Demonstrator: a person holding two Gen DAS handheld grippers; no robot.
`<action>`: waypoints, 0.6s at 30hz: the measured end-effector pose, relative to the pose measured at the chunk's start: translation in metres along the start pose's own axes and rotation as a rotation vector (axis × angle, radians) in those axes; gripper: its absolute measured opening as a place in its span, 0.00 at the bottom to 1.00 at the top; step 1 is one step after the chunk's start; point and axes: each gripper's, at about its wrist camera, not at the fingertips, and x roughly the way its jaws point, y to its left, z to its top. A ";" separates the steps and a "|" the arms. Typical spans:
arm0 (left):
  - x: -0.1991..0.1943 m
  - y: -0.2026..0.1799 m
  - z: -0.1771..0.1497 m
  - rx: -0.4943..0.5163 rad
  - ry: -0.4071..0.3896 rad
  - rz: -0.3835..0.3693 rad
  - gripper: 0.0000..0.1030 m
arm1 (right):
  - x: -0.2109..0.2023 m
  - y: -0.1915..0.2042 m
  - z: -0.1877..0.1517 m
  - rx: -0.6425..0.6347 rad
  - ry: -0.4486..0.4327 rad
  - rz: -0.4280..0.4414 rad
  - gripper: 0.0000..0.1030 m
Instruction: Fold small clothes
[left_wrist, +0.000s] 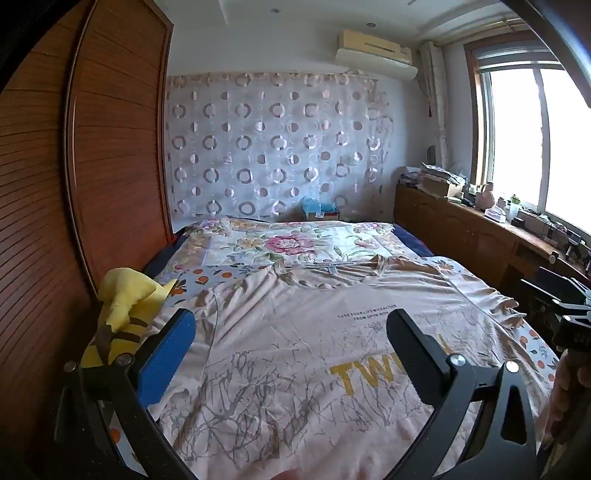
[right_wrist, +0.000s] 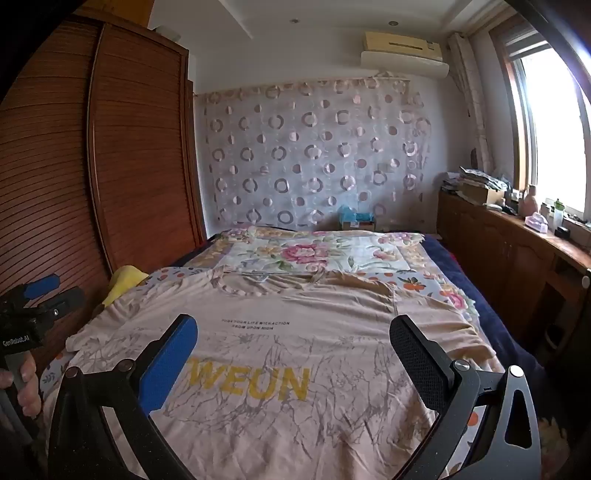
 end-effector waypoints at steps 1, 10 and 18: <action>0.000 0.000 0.000 0.001 0.001 0.000 1.00 | 0.000 0.000 0.000 0.001 0.001 0.000 1.00; 0.001 0.000 0.000 0.010 0.001 0.002 1.00 | 0.003 0.001 0.000 0.002 -0.002 -0.004 1.00; 0.000 0.000 0.000 0.014 -0.005 0.002 1.00 | -0.001 0.001 0.000 0.007 -0.010 -0.001 1.00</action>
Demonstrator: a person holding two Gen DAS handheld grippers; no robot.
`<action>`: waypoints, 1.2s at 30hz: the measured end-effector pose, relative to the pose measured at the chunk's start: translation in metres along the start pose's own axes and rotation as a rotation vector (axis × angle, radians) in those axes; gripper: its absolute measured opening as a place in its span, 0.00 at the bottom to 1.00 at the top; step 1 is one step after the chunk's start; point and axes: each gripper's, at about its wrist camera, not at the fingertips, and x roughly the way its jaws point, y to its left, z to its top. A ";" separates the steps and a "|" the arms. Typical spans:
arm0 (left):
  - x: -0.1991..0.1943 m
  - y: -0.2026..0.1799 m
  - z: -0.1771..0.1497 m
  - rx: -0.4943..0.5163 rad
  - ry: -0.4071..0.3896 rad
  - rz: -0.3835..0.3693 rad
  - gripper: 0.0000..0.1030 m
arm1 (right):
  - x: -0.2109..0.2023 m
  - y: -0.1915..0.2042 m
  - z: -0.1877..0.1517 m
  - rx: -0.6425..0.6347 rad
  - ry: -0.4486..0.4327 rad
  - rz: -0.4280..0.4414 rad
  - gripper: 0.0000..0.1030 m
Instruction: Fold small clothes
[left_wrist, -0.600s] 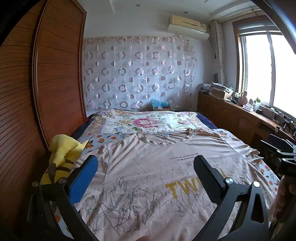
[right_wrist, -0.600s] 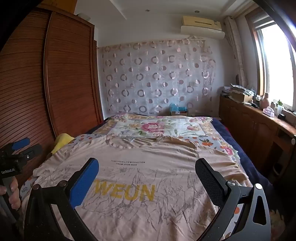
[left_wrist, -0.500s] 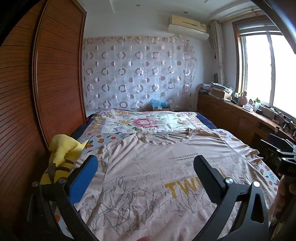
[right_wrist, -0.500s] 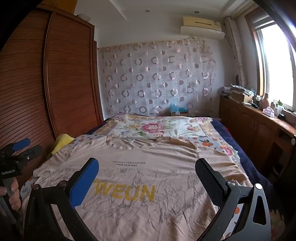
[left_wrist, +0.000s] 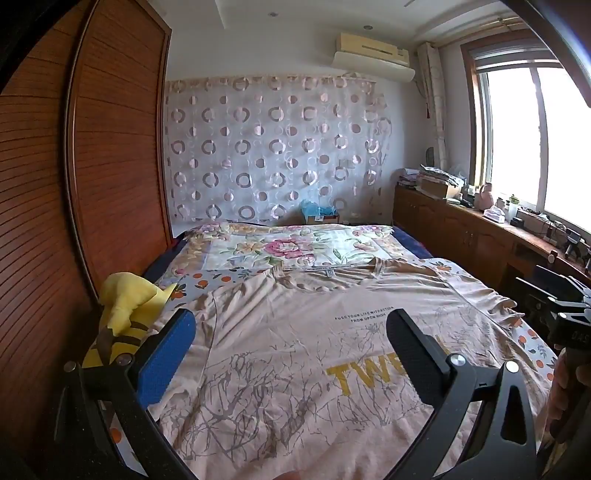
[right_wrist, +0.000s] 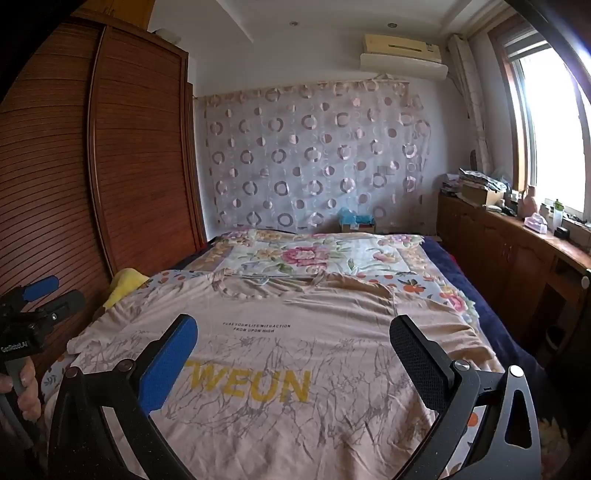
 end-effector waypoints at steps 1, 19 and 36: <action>0.000 0.000 0.000 0.000 -0.001 0.001 1.00 | 0.000 0.001 0.000 0.000 0.001 0.002 1.00; -0.004 0.000 0.005 0.006 -0.007 0.003 1.00 | 0.001 0.000 0.001 0.005 0.003 0.005 1.00; -0.004 -0.001 0.005 0.009 -0.009 0.005 1.00 | 0.002 -0.002 0.000 0.002 0.000 0.003 1.00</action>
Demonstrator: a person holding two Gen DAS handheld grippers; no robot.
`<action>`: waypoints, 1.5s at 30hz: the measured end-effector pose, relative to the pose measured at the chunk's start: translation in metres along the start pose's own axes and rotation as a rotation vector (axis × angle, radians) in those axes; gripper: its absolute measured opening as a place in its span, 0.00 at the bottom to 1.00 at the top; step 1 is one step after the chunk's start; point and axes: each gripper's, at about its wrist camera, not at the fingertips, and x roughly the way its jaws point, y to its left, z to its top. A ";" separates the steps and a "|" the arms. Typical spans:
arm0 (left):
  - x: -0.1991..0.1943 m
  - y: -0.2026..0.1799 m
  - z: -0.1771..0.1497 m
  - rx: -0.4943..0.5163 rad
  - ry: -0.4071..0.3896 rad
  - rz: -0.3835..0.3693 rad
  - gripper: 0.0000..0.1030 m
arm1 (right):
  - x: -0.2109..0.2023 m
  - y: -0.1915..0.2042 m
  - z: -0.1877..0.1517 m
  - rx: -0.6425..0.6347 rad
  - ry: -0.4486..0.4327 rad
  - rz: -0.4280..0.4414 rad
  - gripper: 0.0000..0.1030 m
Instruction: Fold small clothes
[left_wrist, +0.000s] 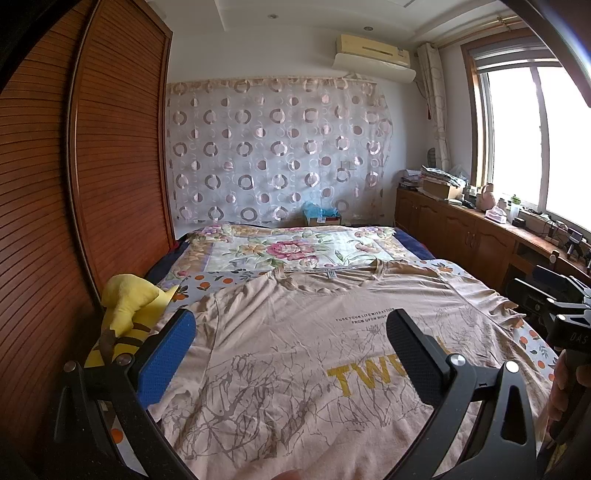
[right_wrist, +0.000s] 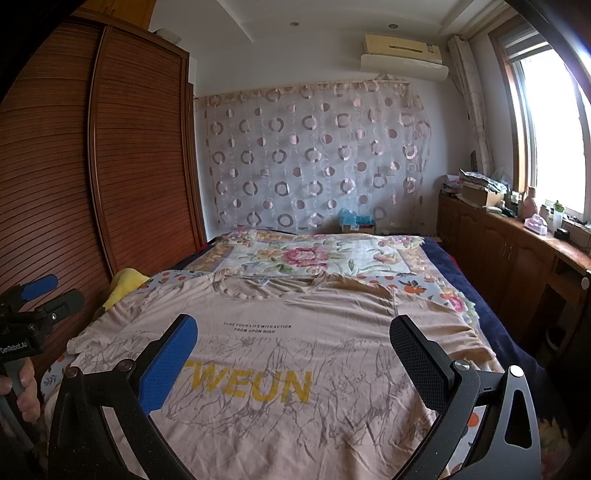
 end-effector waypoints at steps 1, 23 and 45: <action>0.000 0.000 0.000 0.000 0.000 0.000 1.00 | 0.000 0.000 0.000 -0.001 0.000 -0.001 1.00; 0.000 0.000 0.000 0.001 -0.002 -0.001 1.00 | -0.001 0.004 0.000 -0.011 -0.006 0.003 1.00; -0.005 0.045 -0.003 -0.015 0.083 0.050 1.00 | 0.017 0.014 -0.005 -0.038 0.034 0.065 1.00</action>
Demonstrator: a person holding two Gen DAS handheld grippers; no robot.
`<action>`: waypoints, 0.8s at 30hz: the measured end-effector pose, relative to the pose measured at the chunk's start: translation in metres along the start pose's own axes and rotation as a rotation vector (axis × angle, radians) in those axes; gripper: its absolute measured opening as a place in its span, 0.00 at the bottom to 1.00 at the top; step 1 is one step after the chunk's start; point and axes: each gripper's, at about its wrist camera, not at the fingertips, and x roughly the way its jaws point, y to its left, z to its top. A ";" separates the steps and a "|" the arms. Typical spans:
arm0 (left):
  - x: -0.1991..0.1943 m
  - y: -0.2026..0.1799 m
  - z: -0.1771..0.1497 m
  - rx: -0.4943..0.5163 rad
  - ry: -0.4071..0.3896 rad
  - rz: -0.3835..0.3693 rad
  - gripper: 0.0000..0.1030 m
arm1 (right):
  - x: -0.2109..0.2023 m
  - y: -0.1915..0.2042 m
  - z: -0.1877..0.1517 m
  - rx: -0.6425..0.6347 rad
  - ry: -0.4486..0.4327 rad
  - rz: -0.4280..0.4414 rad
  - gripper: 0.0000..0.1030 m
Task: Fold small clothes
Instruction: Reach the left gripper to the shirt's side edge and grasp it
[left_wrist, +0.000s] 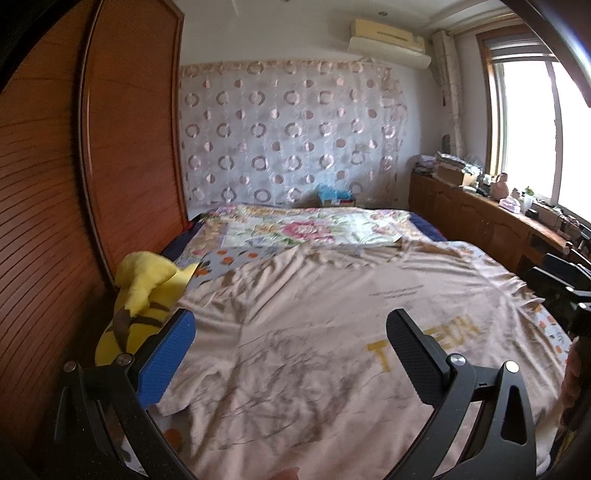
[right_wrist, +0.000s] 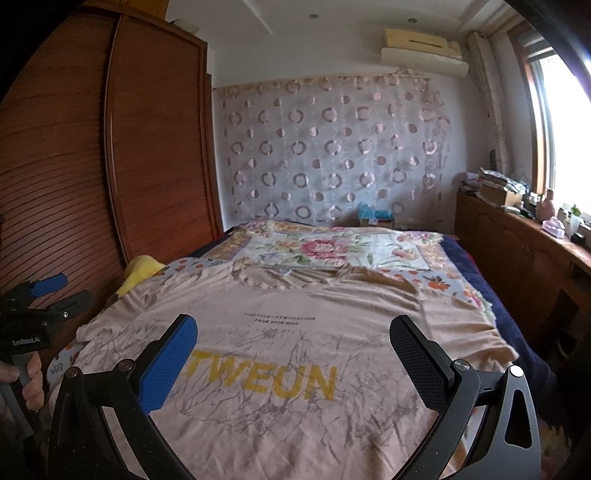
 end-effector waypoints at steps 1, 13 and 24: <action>0.003 0.006 -0.003 -0.005 0.009 0.005 1.00 | 0.004 0.002 0.000 -0.005 0.009 0.006 1.00; 0.034 0.058 -0.032 -0.028 0.096 0.034 1.00 | 0.021 -0.001 0.010 -0.046 0.071 0.064 1.00; 0.063 0.118 -0.045 -0.044 0.214 0.027 0.72 | 0.048 -0.009 -0.001 -0.059 0.203 0.137 1.00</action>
